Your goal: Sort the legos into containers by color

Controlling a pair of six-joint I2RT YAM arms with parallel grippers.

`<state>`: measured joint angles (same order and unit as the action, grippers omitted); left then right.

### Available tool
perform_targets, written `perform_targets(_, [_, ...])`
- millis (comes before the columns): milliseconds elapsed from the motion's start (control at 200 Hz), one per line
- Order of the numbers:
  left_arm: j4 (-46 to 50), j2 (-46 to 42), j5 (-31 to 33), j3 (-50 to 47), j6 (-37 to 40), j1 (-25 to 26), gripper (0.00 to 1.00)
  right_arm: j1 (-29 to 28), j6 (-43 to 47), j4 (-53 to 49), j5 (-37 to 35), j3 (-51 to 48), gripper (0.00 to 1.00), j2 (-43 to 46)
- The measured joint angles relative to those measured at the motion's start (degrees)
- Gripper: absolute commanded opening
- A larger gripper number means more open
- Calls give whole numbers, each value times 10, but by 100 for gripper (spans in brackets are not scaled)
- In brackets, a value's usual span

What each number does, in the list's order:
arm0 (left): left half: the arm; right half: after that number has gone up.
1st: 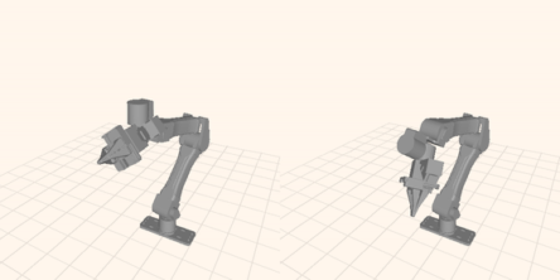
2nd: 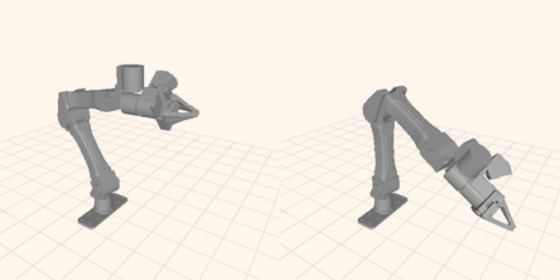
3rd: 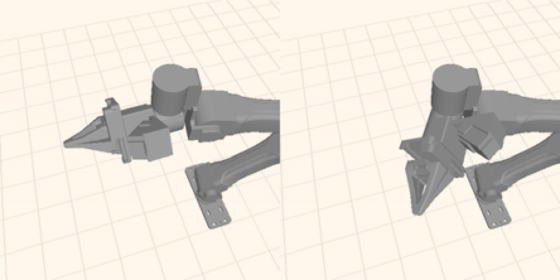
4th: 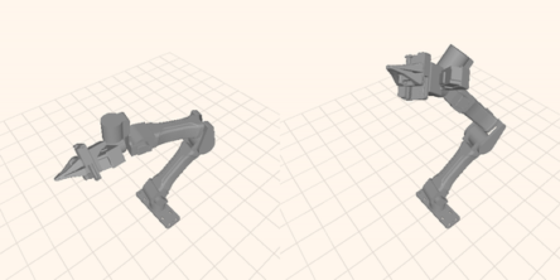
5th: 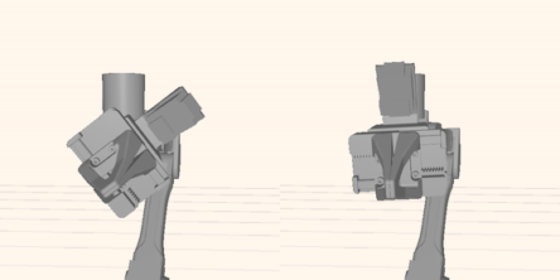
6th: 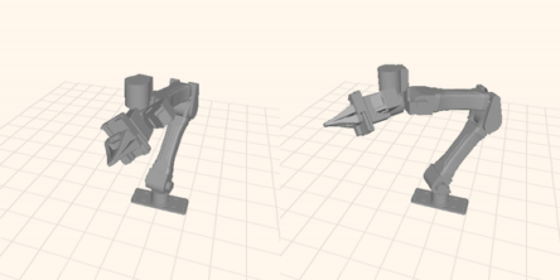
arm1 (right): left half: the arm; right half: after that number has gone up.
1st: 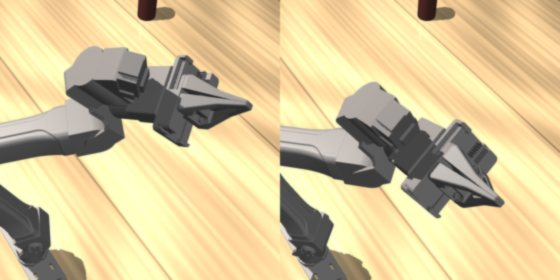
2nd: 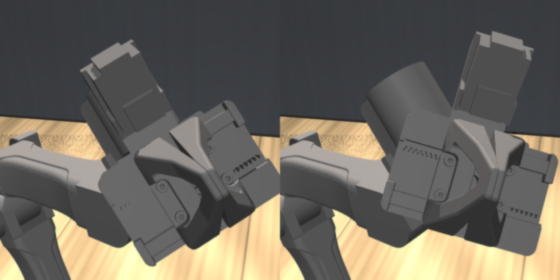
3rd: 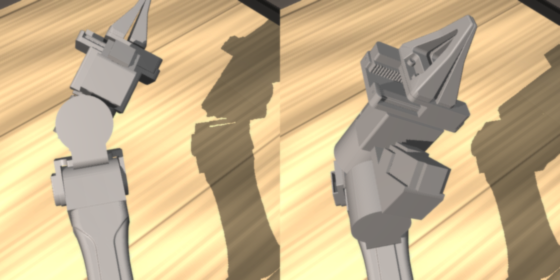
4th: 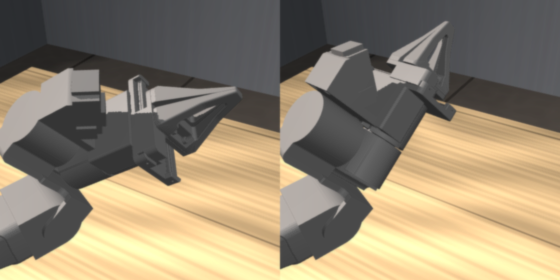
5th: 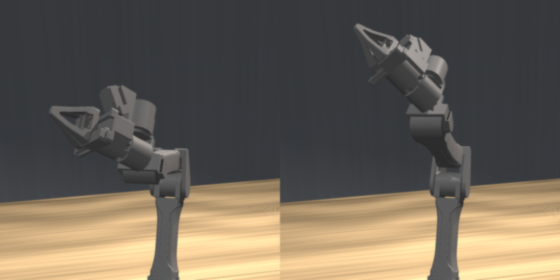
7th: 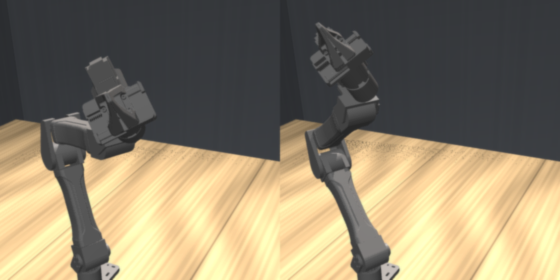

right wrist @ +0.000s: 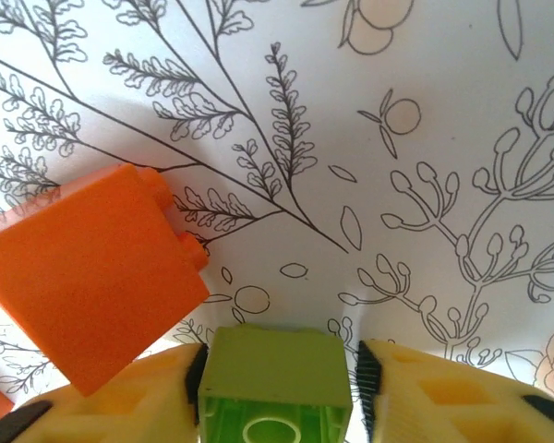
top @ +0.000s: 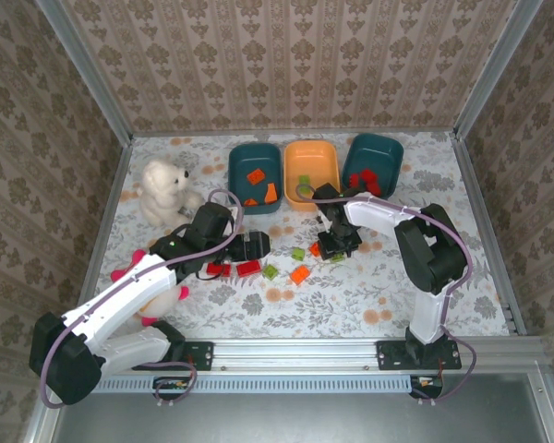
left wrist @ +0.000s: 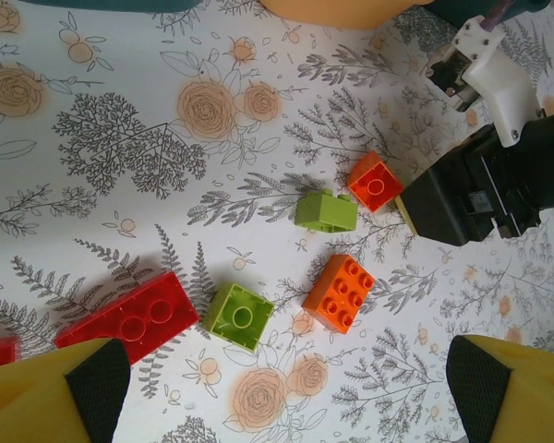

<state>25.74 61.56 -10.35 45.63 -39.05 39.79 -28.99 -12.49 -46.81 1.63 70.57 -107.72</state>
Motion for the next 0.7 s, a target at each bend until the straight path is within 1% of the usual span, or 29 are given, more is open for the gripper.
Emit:
perform_targets(100, [-5,5,0,5,0,0,92,1,-4,0,1,0,35,0])
perform_targets(240, [-9,11,-4,11,0,0,92,1,-17,0,3,-3,32,10])
perform_targets(430, [-15,29,-4,44,0,0,92,4,-49,-15,-2,2,31,94])
perform_targets(500, [-24,38,-4,62,0,-3,92,7,-60,-21,-6,34,31,113])
perform_targets(575, [-33,52,-7,83,-2,-12,92,11,-68,-21,-12,84,30,108])
perform_targets(700, [-54,86,-18,114,-5,-48,92,22,-76,-20,-21,199,30,46])
